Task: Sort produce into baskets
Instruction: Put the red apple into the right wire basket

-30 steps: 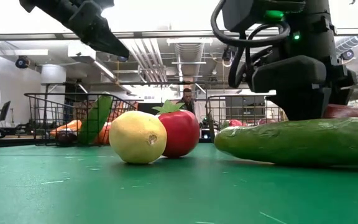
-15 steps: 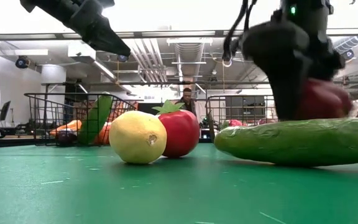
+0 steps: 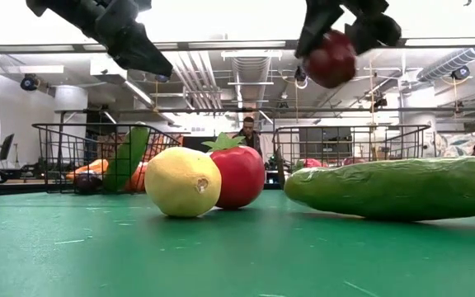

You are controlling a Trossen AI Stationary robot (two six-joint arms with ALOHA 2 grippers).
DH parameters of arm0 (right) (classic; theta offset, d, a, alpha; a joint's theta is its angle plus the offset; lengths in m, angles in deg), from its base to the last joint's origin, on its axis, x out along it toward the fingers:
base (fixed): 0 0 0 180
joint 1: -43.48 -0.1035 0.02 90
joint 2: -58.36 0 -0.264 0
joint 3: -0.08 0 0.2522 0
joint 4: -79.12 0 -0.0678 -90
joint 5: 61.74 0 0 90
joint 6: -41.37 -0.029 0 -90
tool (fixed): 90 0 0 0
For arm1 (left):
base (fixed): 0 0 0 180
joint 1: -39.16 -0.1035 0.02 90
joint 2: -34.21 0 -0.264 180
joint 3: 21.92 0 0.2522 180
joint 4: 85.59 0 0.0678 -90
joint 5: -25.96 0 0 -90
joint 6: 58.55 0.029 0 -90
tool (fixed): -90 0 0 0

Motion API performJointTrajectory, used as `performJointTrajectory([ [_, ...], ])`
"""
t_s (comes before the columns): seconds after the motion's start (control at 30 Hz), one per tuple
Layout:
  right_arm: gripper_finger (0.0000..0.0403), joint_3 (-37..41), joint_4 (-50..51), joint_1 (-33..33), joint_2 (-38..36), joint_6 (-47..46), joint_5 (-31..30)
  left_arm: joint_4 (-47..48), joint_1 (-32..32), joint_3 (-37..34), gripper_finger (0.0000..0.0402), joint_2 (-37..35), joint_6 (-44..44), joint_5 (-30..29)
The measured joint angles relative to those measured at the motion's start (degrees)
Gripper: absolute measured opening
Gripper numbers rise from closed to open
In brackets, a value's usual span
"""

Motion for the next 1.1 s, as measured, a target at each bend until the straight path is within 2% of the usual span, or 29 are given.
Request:
performJointTrajectory([
  [0.17,0.0321,-0.02,-5.27,1.82,-1.74,8.35,-6.23,1.4,-0.01,-0.02,0.0183,0.0,-1.17,0.0],
  [0.43,0.0321,-0.02,-17.46,6.72,-1.81,24.41,-8.32,6.53,0.0,-0.02,0.0183,0.0,-4.02,0.0],
  [0.57,0.0323,-0.02,-19.45,11.13,-1.81,29.96,-9.26,8.23,0.35,-0.02,0.0183,0.0,-5.88,0.0],
  [0.73,0.0323,0.07,-19.25,19.29,-1.51,33.2,-10.44,9.23,1.93,-0.02,0.0183,0.0,-7.4,0.0],
  [0.9,0.0322,0.88,-18.35,27.59,-1.3,32.39,-8.99,9.55,3.93,-0.02,0.0183,-0.02,-8.52,0.01],
  [1.1,0.0325,2.72,-17.86,31.55,-1.39,32.05,-8.3,10.77,5.16,-0.02,0.0183,-0.02,-10.05,0.02],
])
